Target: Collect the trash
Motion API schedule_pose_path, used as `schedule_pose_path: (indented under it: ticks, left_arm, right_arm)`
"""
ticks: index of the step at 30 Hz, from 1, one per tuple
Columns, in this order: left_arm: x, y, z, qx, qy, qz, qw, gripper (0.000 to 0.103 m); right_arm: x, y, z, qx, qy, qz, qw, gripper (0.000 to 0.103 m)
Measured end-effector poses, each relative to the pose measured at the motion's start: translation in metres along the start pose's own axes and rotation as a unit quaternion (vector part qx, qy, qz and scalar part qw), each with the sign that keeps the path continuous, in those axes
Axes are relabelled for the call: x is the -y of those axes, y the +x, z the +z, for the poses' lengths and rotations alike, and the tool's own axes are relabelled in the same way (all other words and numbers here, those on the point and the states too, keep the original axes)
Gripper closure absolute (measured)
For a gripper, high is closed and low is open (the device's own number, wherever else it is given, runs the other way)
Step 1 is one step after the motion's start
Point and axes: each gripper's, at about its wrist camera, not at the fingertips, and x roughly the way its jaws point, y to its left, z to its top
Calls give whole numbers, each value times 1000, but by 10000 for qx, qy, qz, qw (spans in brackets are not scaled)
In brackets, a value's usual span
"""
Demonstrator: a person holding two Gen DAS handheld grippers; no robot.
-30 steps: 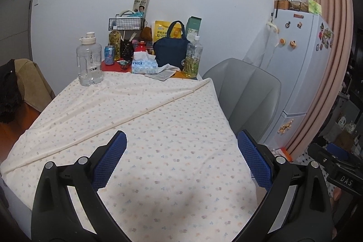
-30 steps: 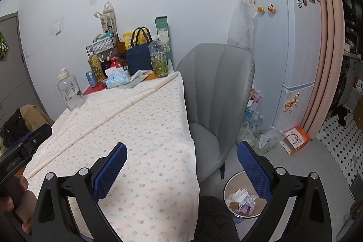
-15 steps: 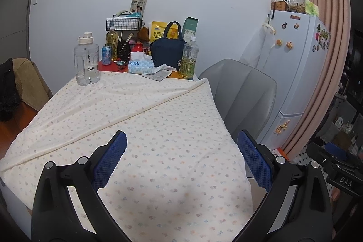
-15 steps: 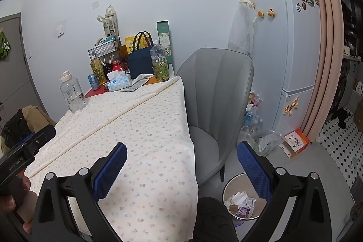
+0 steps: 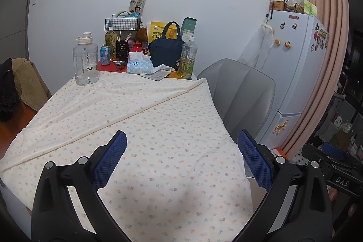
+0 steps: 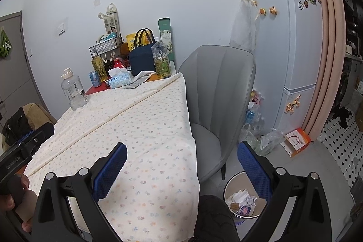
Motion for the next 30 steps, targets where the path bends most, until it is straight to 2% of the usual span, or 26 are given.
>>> schedule_pose_path:
  ticks: [30]
  left_arm:
    - [3, -7, -2, 106, -22, -45, 9999, 6]
  right_arm:
    - [-1, 7, -6, -21, -71, 34, 10000, 8]
